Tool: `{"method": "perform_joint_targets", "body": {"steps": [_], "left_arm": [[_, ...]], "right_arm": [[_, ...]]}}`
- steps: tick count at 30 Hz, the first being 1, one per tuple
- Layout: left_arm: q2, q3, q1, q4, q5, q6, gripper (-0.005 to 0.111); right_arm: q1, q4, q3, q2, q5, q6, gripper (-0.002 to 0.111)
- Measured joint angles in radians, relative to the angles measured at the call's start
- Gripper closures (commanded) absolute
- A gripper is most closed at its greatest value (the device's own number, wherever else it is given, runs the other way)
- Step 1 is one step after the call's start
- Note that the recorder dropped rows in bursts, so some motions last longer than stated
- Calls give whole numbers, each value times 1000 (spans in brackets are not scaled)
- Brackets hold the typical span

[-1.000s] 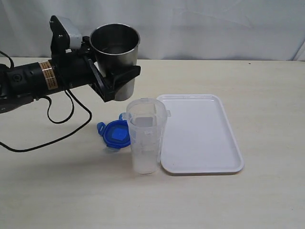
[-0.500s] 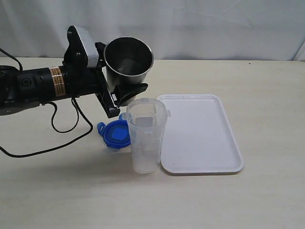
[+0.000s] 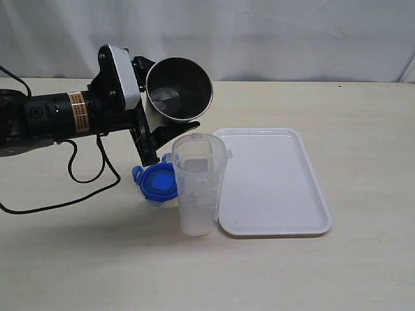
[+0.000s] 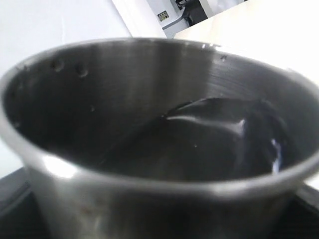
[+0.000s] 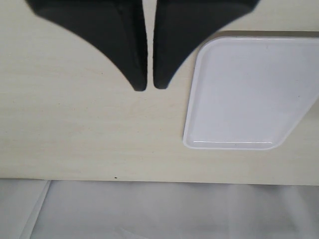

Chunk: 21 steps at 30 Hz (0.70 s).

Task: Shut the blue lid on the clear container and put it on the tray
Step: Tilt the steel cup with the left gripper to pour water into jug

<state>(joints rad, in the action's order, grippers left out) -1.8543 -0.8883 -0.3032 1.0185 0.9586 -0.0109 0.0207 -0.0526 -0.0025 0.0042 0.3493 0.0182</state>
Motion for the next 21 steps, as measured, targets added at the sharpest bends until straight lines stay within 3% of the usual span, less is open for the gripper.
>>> {"method": "perform_joint_targets", "body": {"steps": [21], "left_arm": [[0,0,0,-2,0,-178,107]], "right_arm": [[0,0,0,0,0,0,104]]}}
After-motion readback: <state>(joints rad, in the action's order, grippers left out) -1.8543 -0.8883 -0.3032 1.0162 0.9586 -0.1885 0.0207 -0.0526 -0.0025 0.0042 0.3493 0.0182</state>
